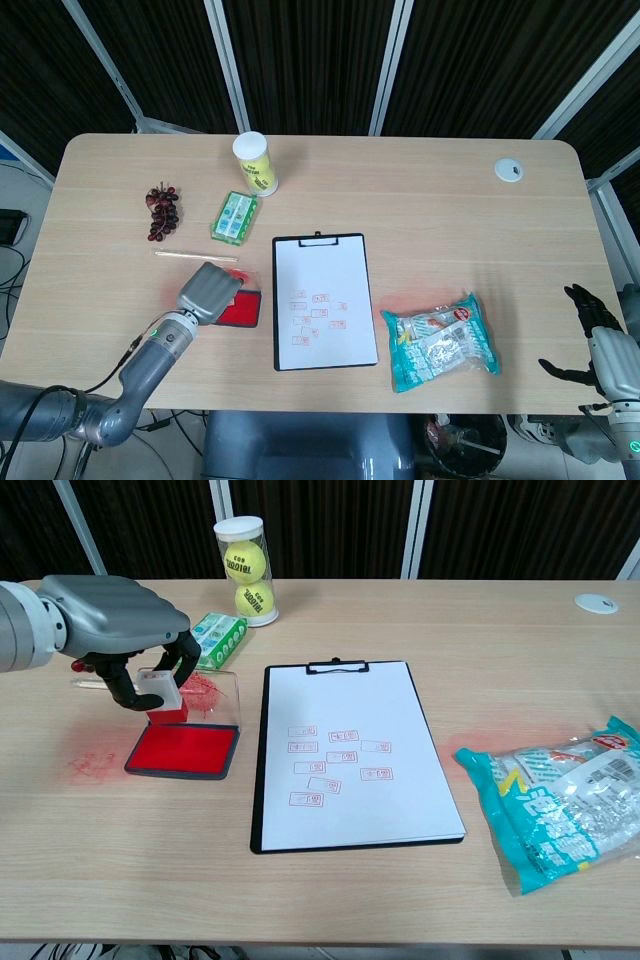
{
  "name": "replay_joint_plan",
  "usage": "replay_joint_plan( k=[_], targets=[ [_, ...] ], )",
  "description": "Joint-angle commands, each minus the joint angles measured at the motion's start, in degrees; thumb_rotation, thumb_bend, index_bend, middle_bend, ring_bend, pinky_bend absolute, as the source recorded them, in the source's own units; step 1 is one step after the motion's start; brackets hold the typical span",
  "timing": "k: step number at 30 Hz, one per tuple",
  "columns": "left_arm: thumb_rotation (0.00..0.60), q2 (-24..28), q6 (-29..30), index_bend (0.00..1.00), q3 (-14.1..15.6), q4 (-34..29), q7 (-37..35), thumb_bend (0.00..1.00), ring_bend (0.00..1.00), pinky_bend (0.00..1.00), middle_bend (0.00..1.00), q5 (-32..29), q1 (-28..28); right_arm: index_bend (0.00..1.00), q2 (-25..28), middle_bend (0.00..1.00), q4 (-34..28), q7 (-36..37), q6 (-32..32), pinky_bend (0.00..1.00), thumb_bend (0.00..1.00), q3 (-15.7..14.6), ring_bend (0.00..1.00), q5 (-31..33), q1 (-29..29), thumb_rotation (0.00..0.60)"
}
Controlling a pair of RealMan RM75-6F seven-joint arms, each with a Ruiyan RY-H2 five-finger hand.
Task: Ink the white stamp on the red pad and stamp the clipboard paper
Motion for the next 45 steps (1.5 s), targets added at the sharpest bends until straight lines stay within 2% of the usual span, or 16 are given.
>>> replay_joint_plan(
  k=[1, 10, 23, 35, 45],
  targets=[
    [0.600, 1.90, -1.06, 0.76, 1.71, 1.54, -1.35, 0.50, 0.97, 1.00, 0.84, 2.99, 1.64, 0.06, -0.06, 0.00, 0.04, -0.11, -0.01, 0.14, 0.20, 0.02, 0.00, 0.05, 0.01, 0.600],
    [0.600, 2.74, -3.94, 0.75, 3.42, 6.09, -3.27, 0.50, 0.97, 1.00, 0.82, 5.79, 3.92, 0.06, -0.12, 0.00, 0.11, -0.07, -0.01, 0.14, 0.20, 0.10, 0.00, 0.20, 0.01, 0.600],
    [0.600, -1.05, -8.01, 0.73, 5.39, 14.90, -5.49, 0.49, 0.97, 1.00, 0.80, 11.07, 7.80, 0.06, -0.31, 0.00, 0.34, -0.42, 0.11, 0.14, 0.20, 0.25, 0.00, 0.39, 0.02, 0.600],
    [0.600, -1.94, -9.08, 0.72, 5.18, 17.51, -6.74, 0.48, 0.97, 1.00, 0.79, 13.14, 10.59, 0.06, -0.38, 0.00, 0.33, -0.62, 0.23, 0.14, 0.20, 0.26, 0.00, 0.35, -0.03, 0.600],
    [0.600, -1.53, -10.27, 0.69, 4.20, 18.11, -7.20, 0.44, 0.97, 1.00, 0.77, 14.21, 11.59, 0.06, -0.47, 0.00, 0.33, -0.92, 0.36, 0.14, 0.20, 0.28, 0.00, 0.33, -0.06, 0.600]
  ],
)
